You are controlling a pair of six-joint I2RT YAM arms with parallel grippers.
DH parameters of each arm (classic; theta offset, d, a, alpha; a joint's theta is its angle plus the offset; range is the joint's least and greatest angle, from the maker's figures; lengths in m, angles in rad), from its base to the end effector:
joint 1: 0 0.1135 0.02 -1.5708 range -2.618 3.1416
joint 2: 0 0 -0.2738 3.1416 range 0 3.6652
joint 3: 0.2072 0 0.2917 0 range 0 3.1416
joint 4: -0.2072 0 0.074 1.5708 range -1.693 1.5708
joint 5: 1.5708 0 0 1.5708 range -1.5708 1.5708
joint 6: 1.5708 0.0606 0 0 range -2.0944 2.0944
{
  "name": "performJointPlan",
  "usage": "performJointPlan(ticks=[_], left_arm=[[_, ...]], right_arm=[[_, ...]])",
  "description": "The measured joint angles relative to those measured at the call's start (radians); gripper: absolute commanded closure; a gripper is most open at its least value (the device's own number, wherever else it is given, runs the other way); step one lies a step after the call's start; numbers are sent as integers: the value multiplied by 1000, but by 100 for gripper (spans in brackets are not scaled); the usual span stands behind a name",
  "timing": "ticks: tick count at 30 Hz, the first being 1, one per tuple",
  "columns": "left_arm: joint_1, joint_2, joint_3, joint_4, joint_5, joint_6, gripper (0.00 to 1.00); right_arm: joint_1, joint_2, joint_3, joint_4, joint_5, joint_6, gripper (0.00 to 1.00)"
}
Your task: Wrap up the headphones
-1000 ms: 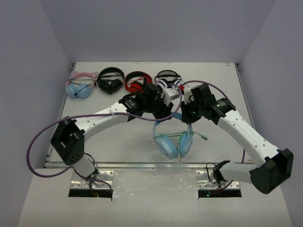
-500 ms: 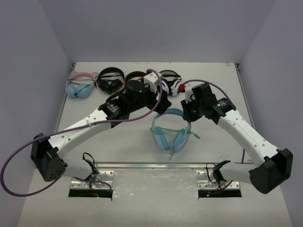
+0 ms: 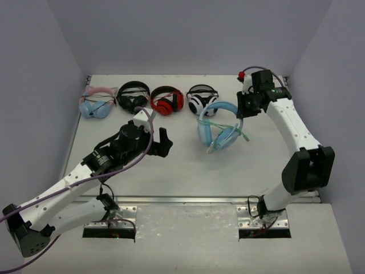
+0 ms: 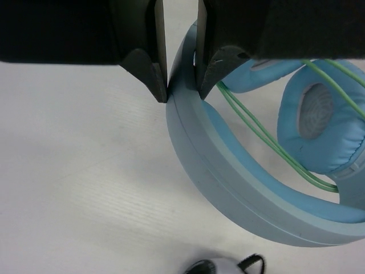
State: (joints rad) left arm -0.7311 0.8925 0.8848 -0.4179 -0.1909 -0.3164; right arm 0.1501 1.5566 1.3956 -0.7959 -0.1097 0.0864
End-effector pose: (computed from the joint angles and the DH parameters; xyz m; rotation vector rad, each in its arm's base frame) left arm 0.1980 -0.1622 0.3294 0.2935 1.9996 -0.4831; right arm 0.3795 0.0641 0.2910 -0.1248 2.5322 0.2330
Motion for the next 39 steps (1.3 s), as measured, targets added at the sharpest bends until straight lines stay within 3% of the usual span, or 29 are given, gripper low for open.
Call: performJointPlan(ticks=[7,10,15,22,31,39], left_arm=[[0,-220,-147,-102,18,-4,0],[0,-241,-145,-90,19,-4,0],[0,-221,-145,-79,58,-3,0],[0,-270,-165,-73,99,-3,0],[-12,-286,-165,-63,119,-3,0],[-47,-300,-166,-63,125,-3,0]], right_arm=[[-151,286,314,-83,79,-6,99],[-166,423,510,-158,131,-16,99],[-175,487,666,-188,197,-18,99],[-173,515,702,-175,305,-26,99],[-166,517,504,6,337,-31,99],[-143,528,465,163,331,-62,98]])
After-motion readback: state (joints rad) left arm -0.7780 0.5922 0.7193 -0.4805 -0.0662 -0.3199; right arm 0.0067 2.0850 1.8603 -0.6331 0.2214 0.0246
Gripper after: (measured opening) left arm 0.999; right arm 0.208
